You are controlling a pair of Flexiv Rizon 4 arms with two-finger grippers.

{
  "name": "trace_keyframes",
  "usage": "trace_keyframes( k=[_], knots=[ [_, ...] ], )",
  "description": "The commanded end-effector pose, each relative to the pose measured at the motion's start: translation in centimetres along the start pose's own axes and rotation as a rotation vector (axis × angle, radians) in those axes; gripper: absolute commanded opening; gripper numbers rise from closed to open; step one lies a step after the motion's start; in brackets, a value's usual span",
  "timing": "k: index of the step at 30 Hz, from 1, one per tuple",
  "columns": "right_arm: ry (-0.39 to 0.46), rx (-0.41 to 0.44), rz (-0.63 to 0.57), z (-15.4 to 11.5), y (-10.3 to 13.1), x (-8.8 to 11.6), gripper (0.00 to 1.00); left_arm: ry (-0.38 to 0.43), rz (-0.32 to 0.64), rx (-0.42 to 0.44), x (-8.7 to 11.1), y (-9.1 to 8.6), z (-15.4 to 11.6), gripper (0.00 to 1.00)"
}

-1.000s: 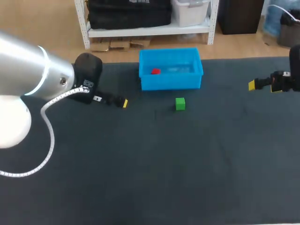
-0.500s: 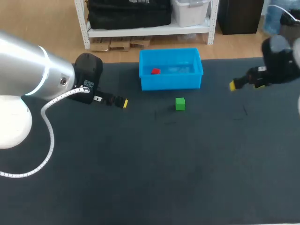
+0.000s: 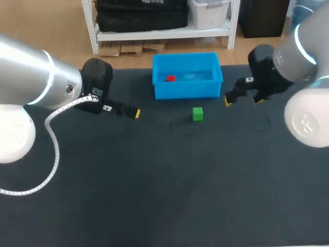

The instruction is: Use the left arm to pick the red cube and place it into the blue plastic box first, then use the right arm to grasp the green cube and put it into the same blue plastic box after the first action is fully finished.

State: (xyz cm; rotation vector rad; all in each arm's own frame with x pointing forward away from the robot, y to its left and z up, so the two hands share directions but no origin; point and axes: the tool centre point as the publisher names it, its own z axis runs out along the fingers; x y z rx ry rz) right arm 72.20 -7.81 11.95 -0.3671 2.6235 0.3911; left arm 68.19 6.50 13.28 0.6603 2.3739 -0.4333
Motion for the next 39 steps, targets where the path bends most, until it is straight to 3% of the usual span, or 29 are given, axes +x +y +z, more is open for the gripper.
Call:
trace_keyframes(
  k=[1, 12, 18, 22, 28, 39],
  knots=[
    [-0.006, 0.06, 0.002, -0.2, 0.2, 0.2, 1.0, -0.004, 0.001, 0.007, 0.1, 0.1, 0.0, 1.0],
    [-0.006, 0.06, 0.002, -0.2, 0.2, 0.2, 1.0, -0.004, 0.001, 0.007, 0.1, 0.1, 0.0, 1.0],
    [0.067, 0.09, 0.134, 0.7, 0.5, -1.4, 1.0, -0.004, 0.001, 0.007, 0.1, 0.1, 0.0, 1.0],
    [0.095, 0.106, 0.19, 1.9, 1.4, -2.3, 1.0, -0.004, 0.001, 0.007, 0.1, 0.1, 0.0, 1.0],
    [0.16, 0.147, 0.172, 4.7, 3.3, -2.3, 1.0, -0.004, 0.001, 0.007, 0.1, 0.1, 0.0, 1.0],
    [0.23, 0.237, 0.179, 8.5, 4.4, -2.1, 1.0, -0.004, 0.001, 0.007, 0.1, 0.1, 0.0, 1.0]
  ],
)
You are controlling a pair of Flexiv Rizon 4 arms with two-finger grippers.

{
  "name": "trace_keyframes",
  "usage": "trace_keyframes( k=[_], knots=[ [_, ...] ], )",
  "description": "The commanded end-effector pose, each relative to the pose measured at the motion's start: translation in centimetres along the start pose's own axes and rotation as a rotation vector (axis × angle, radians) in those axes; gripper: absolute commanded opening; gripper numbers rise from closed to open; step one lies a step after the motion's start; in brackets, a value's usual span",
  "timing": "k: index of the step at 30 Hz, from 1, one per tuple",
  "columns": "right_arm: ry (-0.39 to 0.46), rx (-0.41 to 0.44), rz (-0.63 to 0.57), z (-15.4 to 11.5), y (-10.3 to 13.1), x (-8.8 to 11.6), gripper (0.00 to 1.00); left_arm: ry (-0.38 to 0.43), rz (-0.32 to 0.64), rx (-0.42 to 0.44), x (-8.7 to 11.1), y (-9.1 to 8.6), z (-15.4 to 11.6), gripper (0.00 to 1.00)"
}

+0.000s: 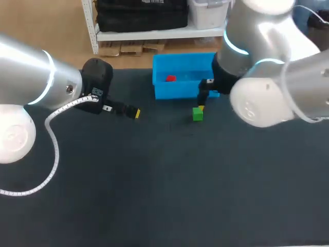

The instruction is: Use the left arm to pick the red cube and place it into the blue plastic box first, then use the right arm to grasp the green cube and put it into the same blue plastic box after the first action is fully finished.

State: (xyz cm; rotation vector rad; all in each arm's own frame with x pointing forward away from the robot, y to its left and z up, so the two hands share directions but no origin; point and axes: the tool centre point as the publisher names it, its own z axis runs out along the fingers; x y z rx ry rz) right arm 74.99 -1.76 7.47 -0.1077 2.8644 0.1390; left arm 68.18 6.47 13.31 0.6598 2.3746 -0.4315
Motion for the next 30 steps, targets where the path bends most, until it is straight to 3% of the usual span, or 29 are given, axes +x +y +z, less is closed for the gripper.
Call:
trace_keyframes(
  k=[1, 8, 30],
  knots=[
    [0.033, 0.032, 0.0, 1.4, 1.3, -0.8, 1.0, -0.004, 0.002, 0.008, 0.1, 0.2, 0.0, 1.0],
    [0.024, 0.029, -0.004, 2.3, 2.6, -0.9, 1.0, -0.004, 0.002, 0.008, 0.1, 0.2, 0.0, 1.0],
    [0.006, 0.023, -0.011, 5.7, 3.3, -2.1, 1.0, -0.004, 0.002, 0.008, 0.1, 0.2, 0.0, 1.0]
  ],
)
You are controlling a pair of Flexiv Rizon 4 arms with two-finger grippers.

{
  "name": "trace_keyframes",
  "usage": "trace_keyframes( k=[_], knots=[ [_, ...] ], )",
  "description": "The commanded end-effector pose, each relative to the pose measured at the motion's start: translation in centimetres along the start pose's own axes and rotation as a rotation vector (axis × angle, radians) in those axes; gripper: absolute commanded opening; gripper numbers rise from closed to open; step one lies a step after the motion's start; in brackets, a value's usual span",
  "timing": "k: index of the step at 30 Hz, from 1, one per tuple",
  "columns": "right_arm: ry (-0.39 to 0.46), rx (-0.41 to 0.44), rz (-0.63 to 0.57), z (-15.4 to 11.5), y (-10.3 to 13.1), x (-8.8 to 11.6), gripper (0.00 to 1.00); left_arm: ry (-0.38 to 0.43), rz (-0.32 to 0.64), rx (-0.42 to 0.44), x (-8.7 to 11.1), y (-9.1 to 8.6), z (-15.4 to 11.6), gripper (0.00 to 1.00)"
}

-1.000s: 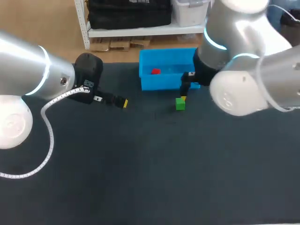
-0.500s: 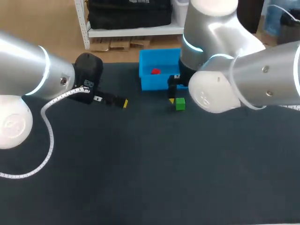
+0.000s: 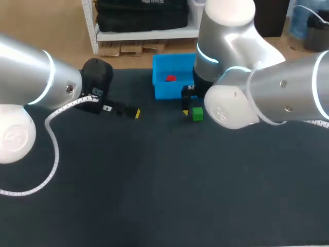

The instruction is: Use the left arm to pick the red cube and place it into the blue plastic box first, then use the right arm to grasp the green cube and put it into the same blue plastic box after the first action is fully finished.

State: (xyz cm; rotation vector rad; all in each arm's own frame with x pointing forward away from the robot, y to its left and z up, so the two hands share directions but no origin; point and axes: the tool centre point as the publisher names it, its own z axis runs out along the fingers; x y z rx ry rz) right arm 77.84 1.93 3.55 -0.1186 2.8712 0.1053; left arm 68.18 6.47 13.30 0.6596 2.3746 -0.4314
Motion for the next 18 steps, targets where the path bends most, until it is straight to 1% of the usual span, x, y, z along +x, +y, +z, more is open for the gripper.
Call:
trace_keyframes(
  k=[1, 7, 18],
  knots=[
    [-0.001, -0.001, -0.002, 1.0, 0.3, -0.2, 1.0, -0.004, 0.002, 0.009, 0.1, 0.2, 0.0, 1.0],
    [-0.007, -0.006, -0.012, 2.1, 0.2, -0.5, 1.0, -0.004, 0.002, 0.009, 0.1, 0.2, 0.0, 1.0],
    [-0.02, 0.004, -0.048, 3.2, 0.2, -1.4, 1.0, -0.004, 0.002, 0.009, 0.1, 0.2, 0.0, 1.0]
  ],
)
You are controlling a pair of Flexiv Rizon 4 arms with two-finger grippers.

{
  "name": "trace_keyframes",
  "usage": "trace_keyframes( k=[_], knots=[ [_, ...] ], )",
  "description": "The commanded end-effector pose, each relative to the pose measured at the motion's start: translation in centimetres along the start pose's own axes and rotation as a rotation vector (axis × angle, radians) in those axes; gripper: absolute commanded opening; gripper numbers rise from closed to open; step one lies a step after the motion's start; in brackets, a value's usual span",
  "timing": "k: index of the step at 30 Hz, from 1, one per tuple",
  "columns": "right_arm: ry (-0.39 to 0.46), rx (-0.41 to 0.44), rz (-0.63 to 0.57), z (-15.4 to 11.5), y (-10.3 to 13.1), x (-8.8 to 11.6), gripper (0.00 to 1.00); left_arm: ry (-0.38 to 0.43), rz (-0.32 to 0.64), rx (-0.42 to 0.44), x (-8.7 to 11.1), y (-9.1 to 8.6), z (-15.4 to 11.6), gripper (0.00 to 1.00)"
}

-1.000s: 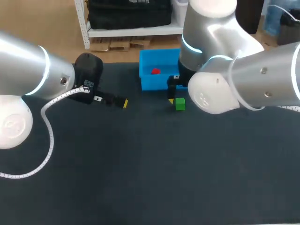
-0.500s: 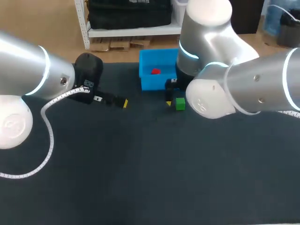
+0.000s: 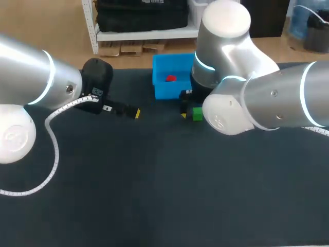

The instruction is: Use the left arm to pick the red cube and place it into the blue plastic box first, then use the right arm to grasp the green cube and put it into the same blue plastic box after the first action is fully finished.

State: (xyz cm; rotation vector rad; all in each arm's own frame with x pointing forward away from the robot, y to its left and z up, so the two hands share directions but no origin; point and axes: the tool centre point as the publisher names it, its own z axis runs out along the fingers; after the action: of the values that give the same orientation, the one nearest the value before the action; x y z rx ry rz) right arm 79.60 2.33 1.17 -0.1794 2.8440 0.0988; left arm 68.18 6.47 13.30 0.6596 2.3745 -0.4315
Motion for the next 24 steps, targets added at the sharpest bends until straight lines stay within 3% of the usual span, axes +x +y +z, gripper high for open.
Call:
trace_keyframes(
  k=[1, 22, 23, 24],
  knots=[
    [0.003, 0.007, -0.009, 0.4, 0.1, -0.4, 1.0, -0.004, 0.002, 0.008, 0.1, 0.2, 0.0, 1.0],
    [0.035, 0.024, -0.039, 1.9, 0.2, -1.4, 1.0, -0.004, 0.002, 0.008, 0.1, 0.2, 0.0, 1.0],
    [0.036, 0.025, -0.039, 2.0, 0.2, -1.4, 0.89, -0.004, 0.002, 0.008, 0.1, 0.2, 0.0, 1.0],
    [0.037, 0.025, -0.037, 2.1, 0.2, -1.3, 0.49, -0.004, 0.002, 0.008, 0.1, 0.2, 0.0, 1.0]
  ],
)
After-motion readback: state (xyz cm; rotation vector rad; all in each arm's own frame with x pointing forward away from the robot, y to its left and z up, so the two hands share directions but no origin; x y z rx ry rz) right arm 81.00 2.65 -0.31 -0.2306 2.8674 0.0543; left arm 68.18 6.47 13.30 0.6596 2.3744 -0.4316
